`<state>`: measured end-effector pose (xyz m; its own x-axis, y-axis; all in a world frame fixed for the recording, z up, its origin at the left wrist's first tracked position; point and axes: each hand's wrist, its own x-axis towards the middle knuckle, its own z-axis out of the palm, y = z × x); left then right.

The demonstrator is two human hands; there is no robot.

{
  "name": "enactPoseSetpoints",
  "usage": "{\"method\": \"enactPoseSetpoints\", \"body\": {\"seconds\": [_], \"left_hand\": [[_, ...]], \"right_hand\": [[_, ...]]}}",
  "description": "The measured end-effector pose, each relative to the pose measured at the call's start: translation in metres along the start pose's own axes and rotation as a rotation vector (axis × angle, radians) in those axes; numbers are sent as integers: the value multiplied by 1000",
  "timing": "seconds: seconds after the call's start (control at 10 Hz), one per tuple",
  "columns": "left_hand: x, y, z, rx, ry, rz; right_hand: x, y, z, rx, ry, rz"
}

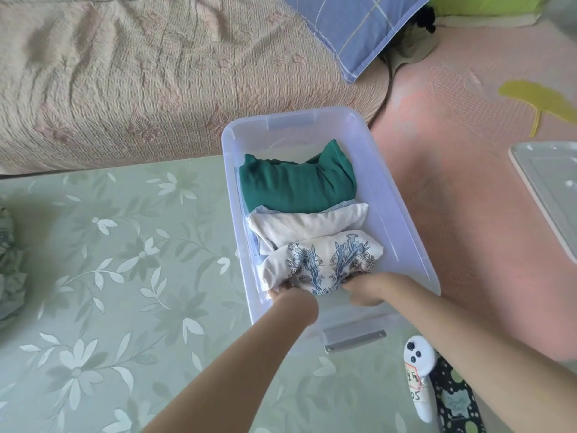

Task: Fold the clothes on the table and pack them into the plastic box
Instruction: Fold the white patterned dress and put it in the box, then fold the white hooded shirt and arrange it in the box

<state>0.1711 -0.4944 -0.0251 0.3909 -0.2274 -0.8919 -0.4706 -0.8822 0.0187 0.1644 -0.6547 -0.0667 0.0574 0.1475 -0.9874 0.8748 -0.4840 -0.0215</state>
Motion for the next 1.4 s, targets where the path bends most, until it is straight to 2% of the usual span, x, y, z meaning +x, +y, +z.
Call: {"method": "enactPoseSetpoints", "body": {"seconds": [0.1, 0.2, 0.3, 0.4, 0.6, 0.7, 0.8, 0.9, 1.0, 1.1, 1.2, 1.4], "left_hand": [[-13, -6, -8, -195, 225, 70], [-30, -16, -11, -159, 599, 62], [-27, -24, 3, -80, 629, 96], [-15, -28, 6, 8, 480, 78], [-28, -29, -9, -150, 603, 72], [-54, -38, -11, -356, 773, 160], [-90, -68, -8, -586, 1070, 209], [-122, -119, 8, -706, 1221, 117], [-140, -180, 42, -784, 1116, -65], [-149, -235, 85, -812, 959, -196], [-154, -281, 125, -836, 865, -247], [-160, -365, 194, -885, 795, -321]], "right_hand": [[-54, 3, -16, 1056, 599, 412], [-67, 4, -11, 1218, 952, 470], [-66, -11, -12, 1076, 1061, 586], [-47, -15, -15, 1002, 945, 598], [-57, -7, -20, 955, 938, 641], [-77, -20, -38, 1132, 1129, 664], [-97, -42, -76, 1216, 1342, 572], [-112, -67, -126, 1181, 1513, 420], [-118, -92, -183, 1103, 1582, 318], [-106, -117, -238, 1022, 1519, 273], [-80, -139, -284, 1126, 1254, 253], [-16, -192, -360, 1300, 933, 183]]}}
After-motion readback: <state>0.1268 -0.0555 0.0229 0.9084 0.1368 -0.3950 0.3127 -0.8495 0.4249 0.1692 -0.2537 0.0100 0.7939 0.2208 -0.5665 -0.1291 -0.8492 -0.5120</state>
